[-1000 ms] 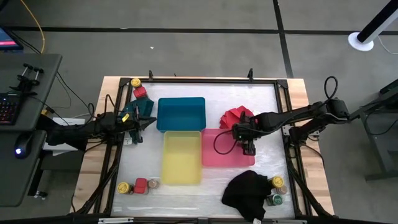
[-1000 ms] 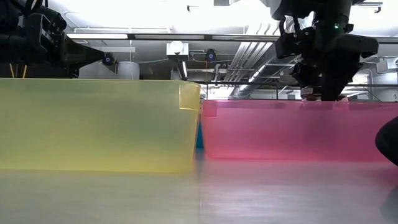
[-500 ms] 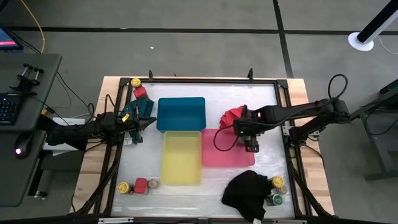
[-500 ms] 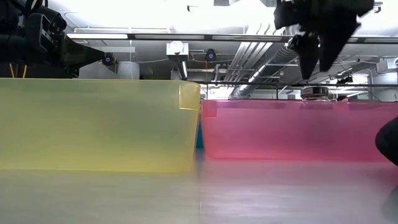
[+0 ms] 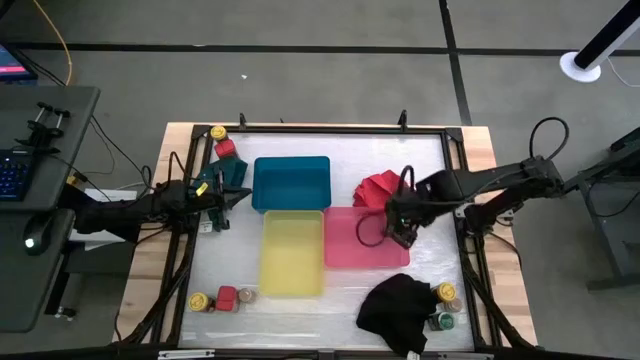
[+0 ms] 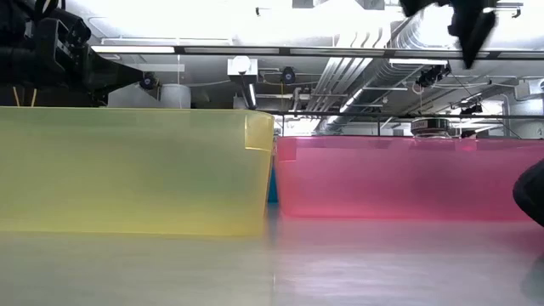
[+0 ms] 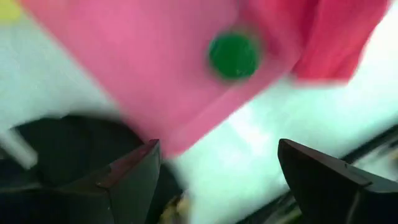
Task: Sort spices by type
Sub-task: Put the yellow spice bottle into the blue bin
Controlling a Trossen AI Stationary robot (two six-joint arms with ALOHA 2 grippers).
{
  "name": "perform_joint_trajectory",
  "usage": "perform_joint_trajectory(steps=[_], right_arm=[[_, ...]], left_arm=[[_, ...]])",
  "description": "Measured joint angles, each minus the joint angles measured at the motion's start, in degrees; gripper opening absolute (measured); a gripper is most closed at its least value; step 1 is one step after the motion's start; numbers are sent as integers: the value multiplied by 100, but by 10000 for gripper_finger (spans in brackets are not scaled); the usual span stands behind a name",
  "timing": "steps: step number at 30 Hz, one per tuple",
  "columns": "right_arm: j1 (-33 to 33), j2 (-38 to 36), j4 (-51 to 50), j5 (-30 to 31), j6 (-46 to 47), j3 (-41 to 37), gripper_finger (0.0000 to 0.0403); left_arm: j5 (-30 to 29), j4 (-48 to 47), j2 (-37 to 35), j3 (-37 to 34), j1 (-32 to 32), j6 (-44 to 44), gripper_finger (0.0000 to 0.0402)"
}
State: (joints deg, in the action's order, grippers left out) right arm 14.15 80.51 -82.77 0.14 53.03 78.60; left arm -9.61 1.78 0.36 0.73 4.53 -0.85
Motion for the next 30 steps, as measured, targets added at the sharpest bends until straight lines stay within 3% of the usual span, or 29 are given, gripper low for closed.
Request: perform_joint_trajectory(steps=[7, 13, 20, 30], right_arm=[[1243, 6, 34, -1443, 2760, -693, 319], [1970, 7, 519, -1778, 4319, -932, 319], [2482, 7, 709, -1893, 5095, -1410, 319], [2930, 4, 1571, -1793, 4761, -2071, 319]], left_arm=[[2, 0, 0, -1, -1, 1, 0], [1, 0, 0, 0, 1, 1, 0], [2, 0, 0, -2, 1, -1, 0], [0, 0, 0, 0, -1, 1, 0]])
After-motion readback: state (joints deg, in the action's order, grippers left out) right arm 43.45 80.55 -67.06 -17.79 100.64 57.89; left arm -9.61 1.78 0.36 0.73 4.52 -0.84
